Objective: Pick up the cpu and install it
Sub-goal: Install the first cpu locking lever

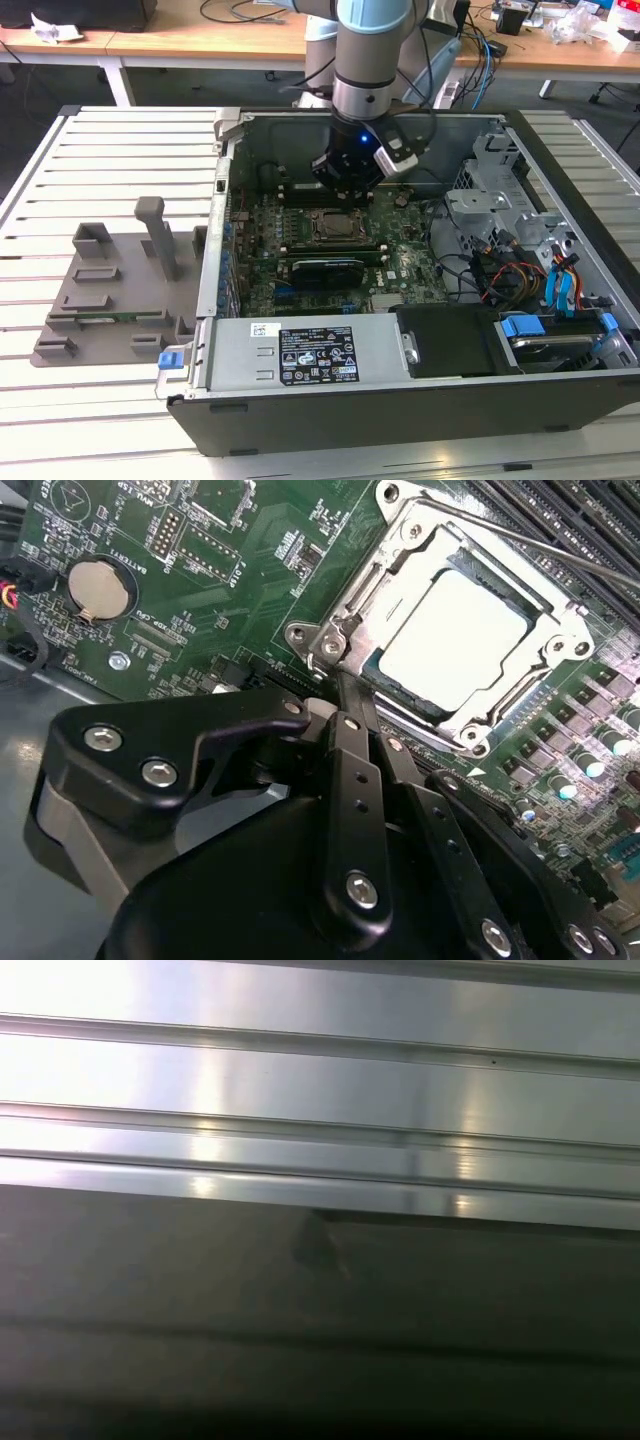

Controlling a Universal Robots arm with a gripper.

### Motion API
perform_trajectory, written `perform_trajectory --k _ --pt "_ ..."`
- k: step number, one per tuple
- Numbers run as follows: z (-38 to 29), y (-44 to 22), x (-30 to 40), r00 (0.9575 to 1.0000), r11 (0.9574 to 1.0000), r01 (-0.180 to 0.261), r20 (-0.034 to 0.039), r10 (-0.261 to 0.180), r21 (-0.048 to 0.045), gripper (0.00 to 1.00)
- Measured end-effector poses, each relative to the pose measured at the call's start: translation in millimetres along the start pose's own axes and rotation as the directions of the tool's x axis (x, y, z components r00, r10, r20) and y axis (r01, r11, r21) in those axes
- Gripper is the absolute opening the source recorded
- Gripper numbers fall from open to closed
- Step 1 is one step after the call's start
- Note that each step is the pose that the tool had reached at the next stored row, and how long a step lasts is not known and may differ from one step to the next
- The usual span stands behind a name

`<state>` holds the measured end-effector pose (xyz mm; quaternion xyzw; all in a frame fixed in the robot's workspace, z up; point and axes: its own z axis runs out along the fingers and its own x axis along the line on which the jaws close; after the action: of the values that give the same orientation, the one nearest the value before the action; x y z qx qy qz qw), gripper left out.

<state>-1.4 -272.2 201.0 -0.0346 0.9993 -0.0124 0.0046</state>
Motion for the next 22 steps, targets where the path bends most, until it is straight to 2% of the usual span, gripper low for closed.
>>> perform_trajectory --k 1,7,12,18,22 --pt "0.3 0.1 -0.3 1.0000 1.0000 0.000 0.0007 0.000 -0.0042 0.11" --pt "-2.0 0.8 -0.5 1.0000 1.0000 0.001 0.0012 -0.001 -0.0055 0.11" --pt "-14.8 -0.1 -0.5 1.0000 1.0000 0.001 0.0020 -0.001 -0.0050 0.11" --pt "-15.1 -12.4 0.4 1.0000 1.0000 0.001 0.0021 -0.001 -0.0049 0.11" --pt "-15.3 -16.1 0.6 1.0000 1.0000 0.001 0.0020 -0.001 -0.0049 0.11"
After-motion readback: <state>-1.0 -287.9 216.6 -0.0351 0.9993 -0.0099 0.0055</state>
